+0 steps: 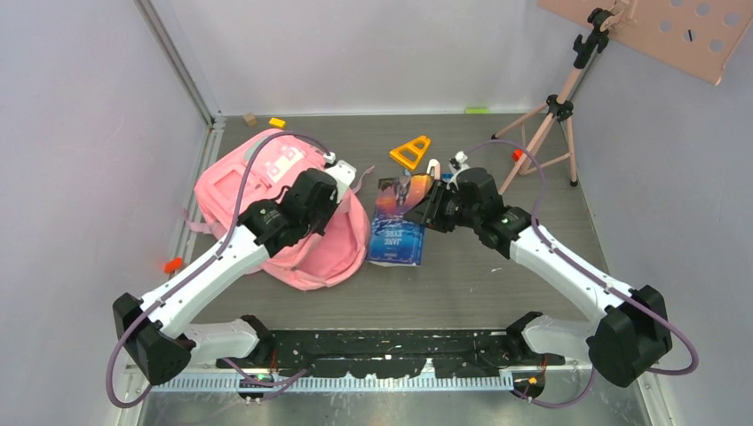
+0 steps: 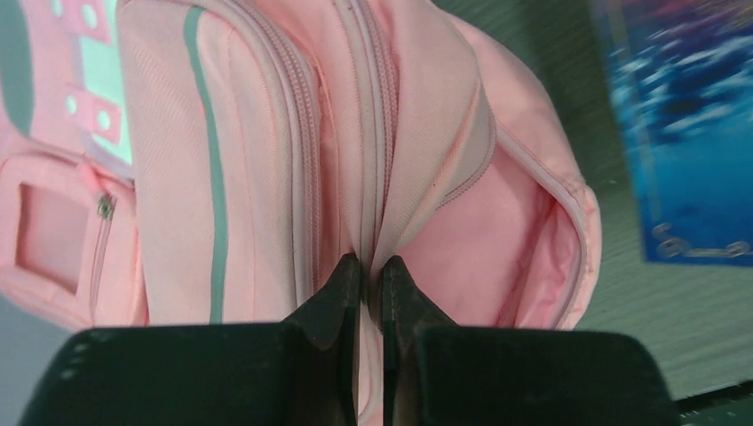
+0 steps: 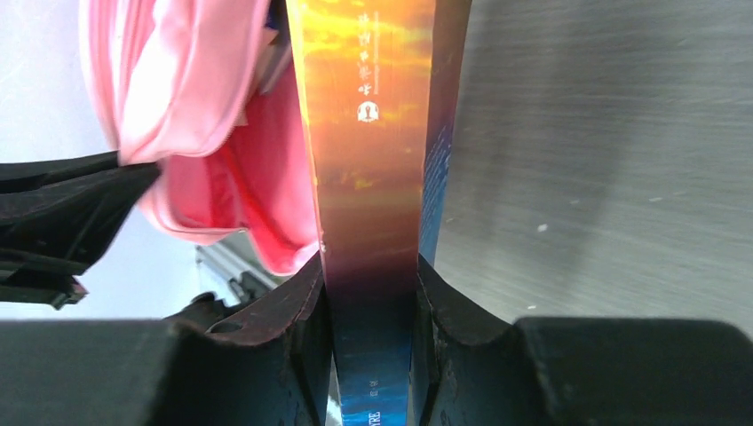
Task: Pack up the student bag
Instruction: Place the book in the student bag.
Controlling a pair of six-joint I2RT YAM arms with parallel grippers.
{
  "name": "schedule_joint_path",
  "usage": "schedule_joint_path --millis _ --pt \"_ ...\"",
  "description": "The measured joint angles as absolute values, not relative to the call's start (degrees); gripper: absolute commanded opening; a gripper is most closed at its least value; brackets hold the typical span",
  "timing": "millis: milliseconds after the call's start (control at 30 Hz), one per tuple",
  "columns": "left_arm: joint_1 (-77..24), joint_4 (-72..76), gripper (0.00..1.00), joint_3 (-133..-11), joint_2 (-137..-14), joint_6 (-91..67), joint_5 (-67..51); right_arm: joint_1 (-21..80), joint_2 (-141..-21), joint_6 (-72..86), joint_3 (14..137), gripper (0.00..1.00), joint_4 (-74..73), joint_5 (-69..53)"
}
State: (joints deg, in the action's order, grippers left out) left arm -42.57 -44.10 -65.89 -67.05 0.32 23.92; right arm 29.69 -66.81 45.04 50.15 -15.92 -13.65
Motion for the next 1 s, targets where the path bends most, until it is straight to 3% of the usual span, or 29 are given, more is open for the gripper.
schedule_joint_path --millis 300,633,1000 --pt "-42.7 -42.3 0.0 -69.3 -68.4 -0.1 11.4 32.8 -67.7 62.6 47.8 0.0 -6.5 -14.2" --pt "-42.7 -42.2 0.0 -69.3 -67.2 -2.4 10.3 33.5 -62.1 72.5 42.8 0.0 0.6 -10.0" --pt "-42.7 -42.0 0.0 -69.2 -64.8 -5.7 10.5 40.5 -71.2 76.7 39.8 0.0 6.4 -8.3"
